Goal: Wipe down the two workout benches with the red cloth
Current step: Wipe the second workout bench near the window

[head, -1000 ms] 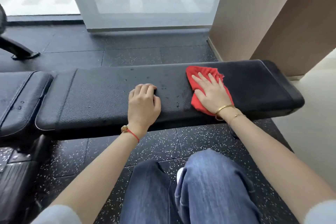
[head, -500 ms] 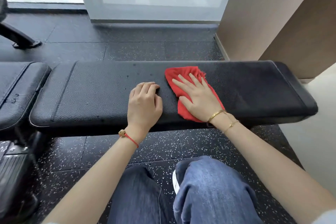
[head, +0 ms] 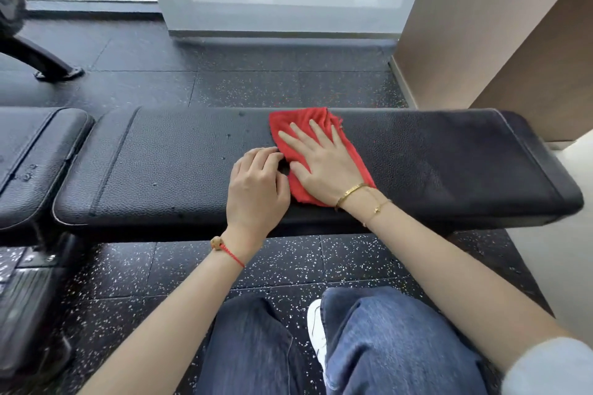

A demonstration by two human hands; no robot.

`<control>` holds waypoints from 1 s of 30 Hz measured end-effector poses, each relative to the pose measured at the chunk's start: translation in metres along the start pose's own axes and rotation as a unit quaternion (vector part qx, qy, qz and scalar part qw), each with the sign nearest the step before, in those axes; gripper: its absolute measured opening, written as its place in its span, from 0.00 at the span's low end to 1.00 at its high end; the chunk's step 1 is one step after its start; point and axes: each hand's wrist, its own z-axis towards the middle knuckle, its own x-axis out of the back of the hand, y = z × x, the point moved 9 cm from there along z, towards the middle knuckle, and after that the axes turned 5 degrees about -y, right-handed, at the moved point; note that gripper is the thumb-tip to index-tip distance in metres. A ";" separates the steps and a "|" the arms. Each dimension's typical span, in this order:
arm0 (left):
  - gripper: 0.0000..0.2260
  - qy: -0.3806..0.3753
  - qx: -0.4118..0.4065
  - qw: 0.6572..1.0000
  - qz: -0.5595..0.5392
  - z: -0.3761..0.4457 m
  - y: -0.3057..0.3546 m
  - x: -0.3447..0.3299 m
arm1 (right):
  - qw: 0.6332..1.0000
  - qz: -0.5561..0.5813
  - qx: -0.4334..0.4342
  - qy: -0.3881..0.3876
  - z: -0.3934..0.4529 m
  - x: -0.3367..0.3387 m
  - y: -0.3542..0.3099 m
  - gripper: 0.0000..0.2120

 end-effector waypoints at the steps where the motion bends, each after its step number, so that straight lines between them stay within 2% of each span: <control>1: 0.16 -0.001 -0.002 1.000 0.000 0.000 0.001 0.000 | 1.000 0.003 0.010 0.005 -0.013 0.000 -0.001 0.28; 5: 0.15 0.003 -0.003 1.000 -0.001 -0.001 -0.002 0.000 | 1.000 0.014 0.002 0.007 -0.040 0.004 0.031 0.28; 9: 0.14 -0.006 -0.001 1.000 0.009 -0.002 -0.002 -0.002 | 0.990 0.022 -0.137 0.006 -0.020 0.013 0.100 0.27; 12: 0.14 -0.006 0.001 1.000 0.014 -0.003 -0.001 -0.002 | 0.981 0.015 -0.191 0.008 0.000 0.015 0.106 0.27; 17: 0.15 -0.004 0.002 1.000 0.007 -0.002 -0.002 -0.002 | 0.999 0.001 -0.041 -0.001 -0.027 0.003 0.035 0.28; 20: 0.15 -0.009 -0.002 1.000 0.001 -0.002 -0.002 -0.003 | 1.000 0.008 -0.016 0.004 -0.063 0.003 0.038 0.28; 23: 0.15 -0.015 -0.003 1.000 0.000 -0.003 -0.003 -0.004 | 0.996 0.019 -0.079 0.032 -0.087 0.013 0.085 0.27; 27: 0.15 -0.019 -0.002 1.000 0.000 -0.004 -0.002 -0.004 | 0.963 0.007 -0.269 0.033 -0.095 0.024 0.177 0.26; 29: 0.15 -0.015 0.001 1.000 0.003 -0.004 -0.002 -0.004 | 0.946 0.013 -0.324 0.027 -0.084 0.026 0.187 0.27; 30: 0.14 -0.014 0.002 1.000 0.006 -0.004 -0.001 -0.004 | 0.947 0.013 -0.320 0.024 -0.075 0.024 0.178 0.27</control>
